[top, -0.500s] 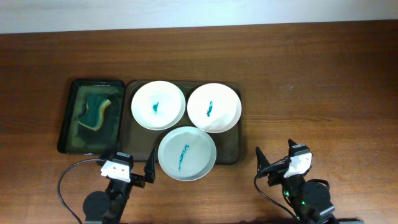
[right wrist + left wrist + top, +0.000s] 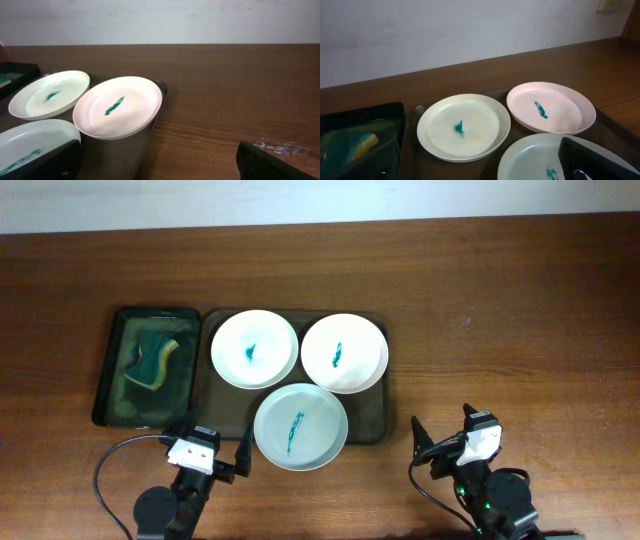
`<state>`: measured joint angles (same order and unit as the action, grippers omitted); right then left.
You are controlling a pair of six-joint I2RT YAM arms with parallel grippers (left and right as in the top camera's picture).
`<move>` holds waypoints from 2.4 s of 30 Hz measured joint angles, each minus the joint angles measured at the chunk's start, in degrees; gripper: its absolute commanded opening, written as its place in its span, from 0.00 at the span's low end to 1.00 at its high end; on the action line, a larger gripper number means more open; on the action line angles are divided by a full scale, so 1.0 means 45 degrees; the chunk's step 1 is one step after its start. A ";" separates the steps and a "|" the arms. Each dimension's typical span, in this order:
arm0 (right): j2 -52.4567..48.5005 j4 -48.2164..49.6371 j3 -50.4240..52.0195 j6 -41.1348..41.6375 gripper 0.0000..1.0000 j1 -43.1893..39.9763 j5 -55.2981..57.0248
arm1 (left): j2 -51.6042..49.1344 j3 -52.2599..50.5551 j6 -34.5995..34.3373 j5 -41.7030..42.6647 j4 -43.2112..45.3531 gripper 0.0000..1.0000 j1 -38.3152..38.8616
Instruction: Clean dirty plates on tray and stack at the side
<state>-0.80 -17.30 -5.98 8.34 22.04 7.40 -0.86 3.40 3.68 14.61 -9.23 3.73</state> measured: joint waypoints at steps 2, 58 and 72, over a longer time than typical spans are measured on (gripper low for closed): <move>0.0005 0.0000 0.0000 -0.0005 0.98 0.0000 -0.0005 | 0.0000 0.0000 0.0000 -0.0005 0.0000 1.00 0.0000; -2.4227 -0.8068 -1.9642 0.0529 0.33 0.1705 -0.5853 | -2.7549 2.2333 -0.0039 -0.2987 -1.3090 0.00 -0.4056; -2.6505 -0.8597 -2.2722 0.0631 0.31 0.1710 -0.6086 | -2.5140 2.2605 0.0287 -0.1904 -1.3760 0.00 -0.1443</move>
<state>-120.07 -55.99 -108.22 11.18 29.74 -19.99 -113.99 105.12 4.97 6.04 -71.16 -2.76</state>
